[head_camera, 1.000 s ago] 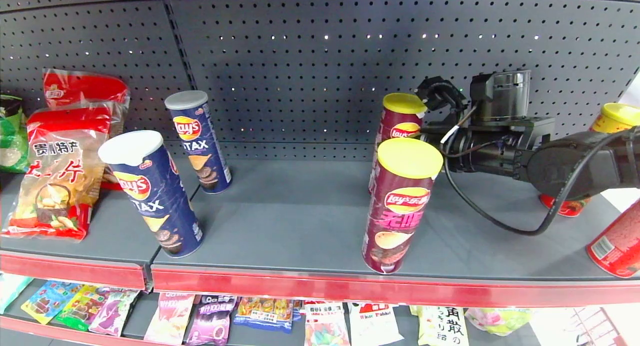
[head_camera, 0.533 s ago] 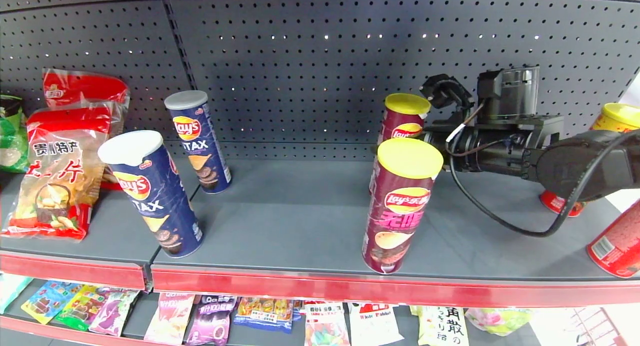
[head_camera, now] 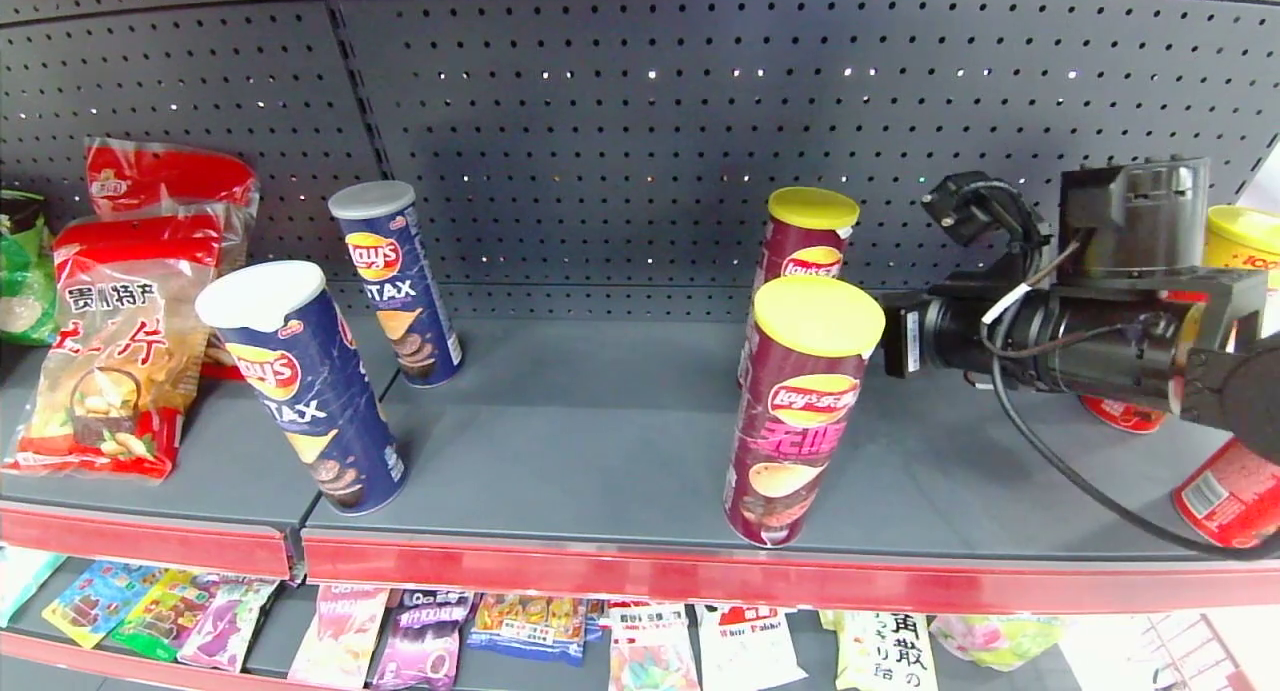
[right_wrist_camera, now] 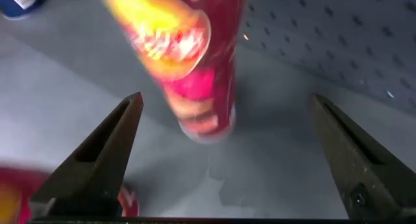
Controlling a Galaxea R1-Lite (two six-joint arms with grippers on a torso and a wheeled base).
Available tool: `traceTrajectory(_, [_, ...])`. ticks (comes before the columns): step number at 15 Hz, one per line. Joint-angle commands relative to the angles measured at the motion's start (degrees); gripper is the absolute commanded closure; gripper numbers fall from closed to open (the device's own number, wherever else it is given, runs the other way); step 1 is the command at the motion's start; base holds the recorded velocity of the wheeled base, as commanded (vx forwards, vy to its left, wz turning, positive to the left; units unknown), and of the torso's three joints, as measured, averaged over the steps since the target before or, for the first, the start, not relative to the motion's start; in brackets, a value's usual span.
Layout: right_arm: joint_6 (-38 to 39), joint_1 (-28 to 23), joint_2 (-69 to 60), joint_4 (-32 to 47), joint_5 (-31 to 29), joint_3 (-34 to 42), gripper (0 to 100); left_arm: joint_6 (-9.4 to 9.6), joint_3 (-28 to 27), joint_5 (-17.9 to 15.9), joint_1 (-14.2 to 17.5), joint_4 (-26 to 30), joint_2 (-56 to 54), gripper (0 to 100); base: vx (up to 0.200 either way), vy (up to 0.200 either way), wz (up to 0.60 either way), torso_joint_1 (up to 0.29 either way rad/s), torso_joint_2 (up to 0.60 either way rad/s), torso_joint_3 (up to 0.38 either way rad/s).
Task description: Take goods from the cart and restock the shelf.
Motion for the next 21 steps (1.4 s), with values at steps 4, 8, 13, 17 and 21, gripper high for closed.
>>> traceTrajectory(4, [0.0, 0.2, -17.6, -0.5, -3.6, 19.7, 0, -0.01, 0.0, -1.2, -0.1, 0.0, 0.1, 0, 0.000, 0.000, 0.00, 0.000, 0.00, 0.000])
traceTrajectory(8, [-0.5, 2.3, -44.0, 0.2, -5.6, 38.3, 0, -0.19, 0.0, -0.8, 0.0, 0.0, 2.9, 0, 0.000, 0.000, 0.00, 0.000, 0.00, 0.000])
traceTrajectory(13, [-1.7, -3.6, -65.2, 14.1, -18.2, 41.0, 0, -0.19, 0.0, -1.7, -0.1, 0.0, 7.1, 0, 0.000, 0.000, 0.00, 0.000, 0.00, 0.000])
traceTrajectory(17, [-5.6, -3.6, -77.1, 26.4, -18.7, 41.3, 0, -0.19, 0.0, -3.3, -0.1, 0.0, 6.9, 0, 0.000, 0.000, 0.00, 0.000, 0.00, 0.000])
traceTrajectory(21, [-5.9, -3.7, -79.4, 30.0, -18.8, 41.0, 0, -0.19, 0.0, -3.4, -0.1, 0.0, 6.7, 0, 0.000, 0.000, 0.00, 0.000, 0.00, 0.000])
